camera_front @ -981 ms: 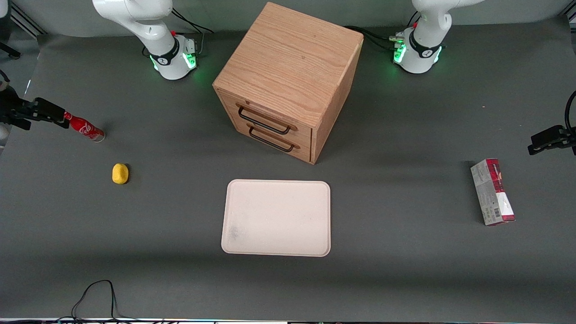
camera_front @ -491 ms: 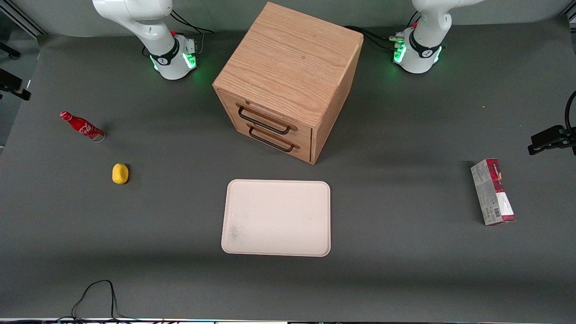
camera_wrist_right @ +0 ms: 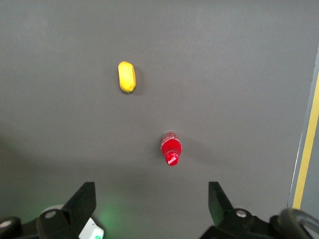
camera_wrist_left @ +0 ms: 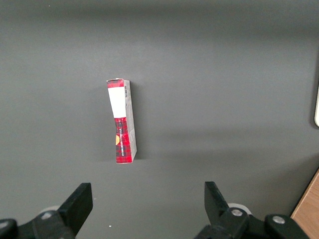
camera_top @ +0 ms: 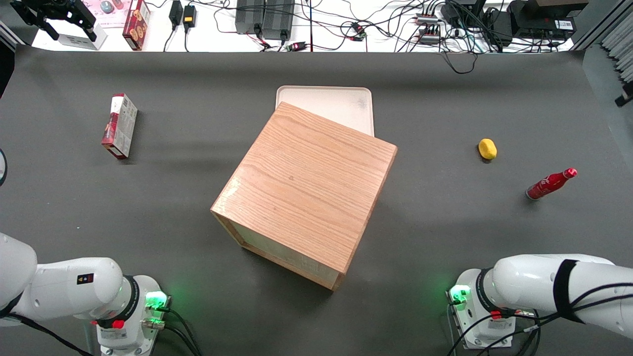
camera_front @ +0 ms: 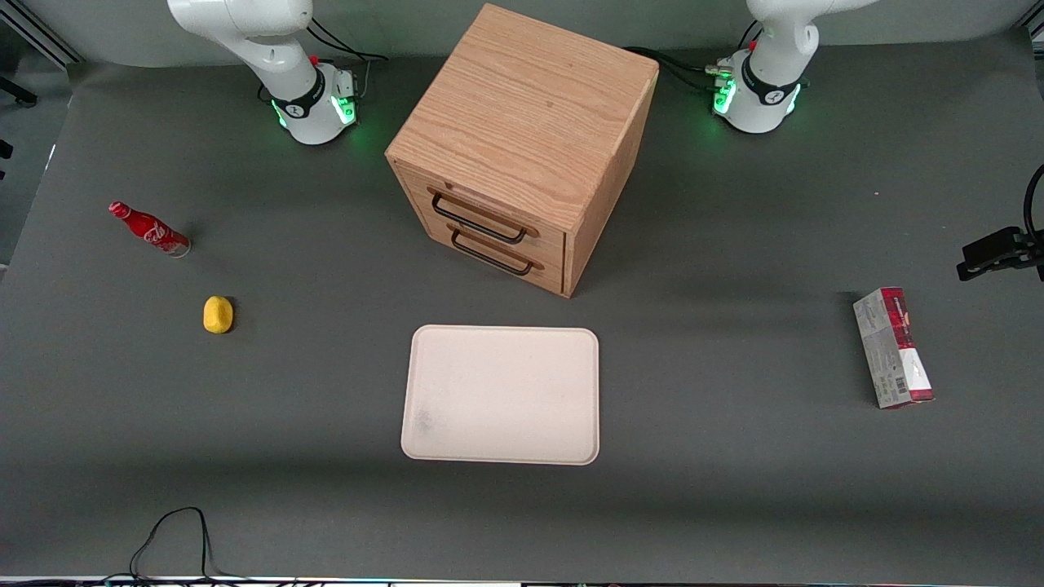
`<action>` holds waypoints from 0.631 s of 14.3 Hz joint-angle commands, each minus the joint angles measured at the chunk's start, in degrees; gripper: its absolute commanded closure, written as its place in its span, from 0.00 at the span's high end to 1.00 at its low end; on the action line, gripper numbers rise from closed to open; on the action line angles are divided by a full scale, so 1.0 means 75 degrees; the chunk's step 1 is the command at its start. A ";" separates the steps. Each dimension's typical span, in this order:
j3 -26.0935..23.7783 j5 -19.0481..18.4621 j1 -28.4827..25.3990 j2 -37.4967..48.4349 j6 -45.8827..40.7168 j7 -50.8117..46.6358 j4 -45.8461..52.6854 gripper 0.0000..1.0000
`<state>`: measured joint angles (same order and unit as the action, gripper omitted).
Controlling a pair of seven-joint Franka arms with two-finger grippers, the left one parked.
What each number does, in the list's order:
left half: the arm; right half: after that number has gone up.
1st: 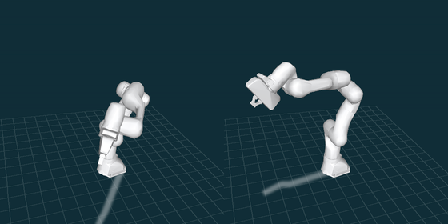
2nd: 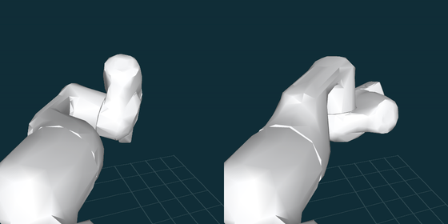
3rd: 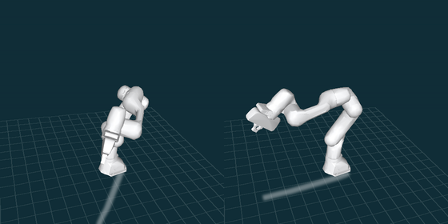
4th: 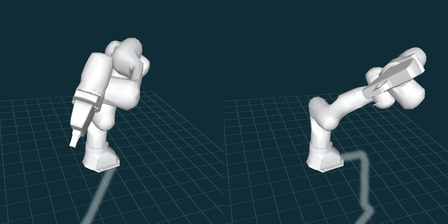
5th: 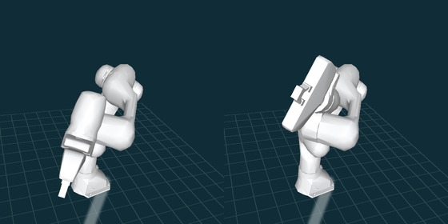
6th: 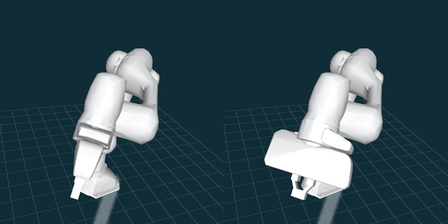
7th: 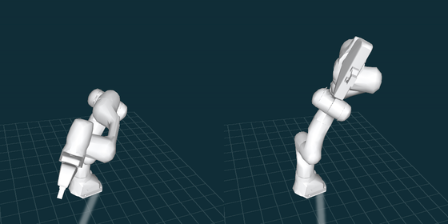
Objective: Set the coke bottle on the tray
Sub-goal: 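Lower the open right gripper over the bottle's body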
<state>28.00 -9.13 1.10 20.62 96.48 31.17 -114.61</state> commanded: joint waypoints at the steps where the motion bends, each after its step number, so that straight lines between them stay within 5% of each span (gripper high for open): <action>1: -0.0065 -0.0212 -0.0042 0.0825 0.0296 0.0028 -0.0866 1.00; 9: 0.0111 -0.0645 -0.0042 0.0639 0.0820 0.0087 -0.1369 1.00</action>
<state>28.30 -12.05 1.05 27.03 99.16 31.17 -122.75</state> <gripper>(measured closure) 0.000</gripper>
